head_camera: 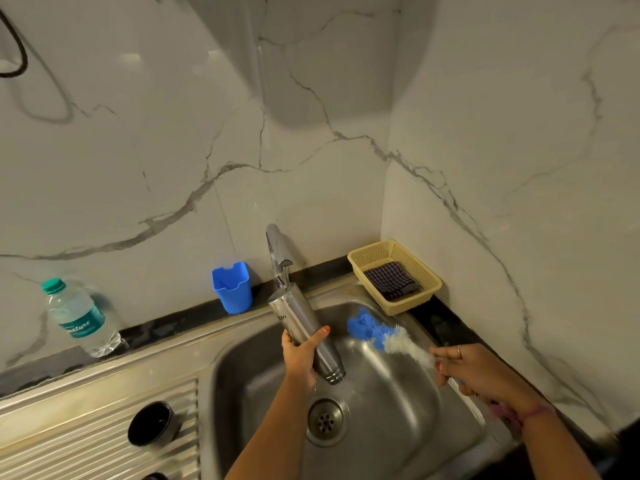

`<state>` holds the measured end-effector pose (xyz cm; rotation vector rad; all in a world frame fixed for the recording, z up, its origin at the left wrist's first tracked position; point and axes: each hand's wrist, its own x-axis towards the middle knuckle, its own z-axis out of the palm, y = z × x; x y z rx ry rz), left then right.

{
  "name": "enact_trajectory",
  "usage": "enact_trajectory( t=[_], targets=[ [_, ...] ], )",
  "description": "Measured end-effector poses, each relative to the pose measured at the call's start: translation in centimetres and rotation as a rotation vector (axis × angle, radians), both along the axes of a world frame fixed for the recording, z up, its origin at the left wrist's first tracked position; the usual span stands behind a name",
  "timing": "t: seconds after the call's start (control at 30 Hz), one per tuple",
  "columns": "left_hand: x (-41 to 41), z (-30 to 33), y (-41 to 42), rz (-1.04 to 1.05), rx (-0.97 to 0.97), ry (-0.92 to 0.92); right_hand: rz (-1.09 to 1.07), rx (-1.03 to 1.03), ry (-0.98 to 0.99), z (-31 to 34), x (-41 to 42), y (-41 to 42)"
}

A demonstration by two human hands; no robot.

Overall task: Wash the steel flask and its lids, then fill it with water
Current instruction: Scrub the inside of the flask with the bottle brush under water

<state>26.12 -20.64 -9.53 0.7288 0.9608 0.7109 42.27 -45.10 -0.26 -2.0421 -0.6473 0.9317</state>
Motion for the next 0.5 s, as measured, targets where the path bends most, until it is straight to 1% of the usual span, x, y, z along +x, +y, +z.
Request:
enact_trajectory(
  t=[0.17, 0.5],
  targets=[
    [-0.8, -1.1, -0.9, -0.033, 0.016, 0.052, 0.004, 0.0, -0.031, 0.3, -1.0, -0.3],
    [-1.9, -2.0, -0.1, -0.046, 0.147, 0.172, 0.026, -0.033, -0.052, -0.4, -2.2, -0.6]
  ],
)
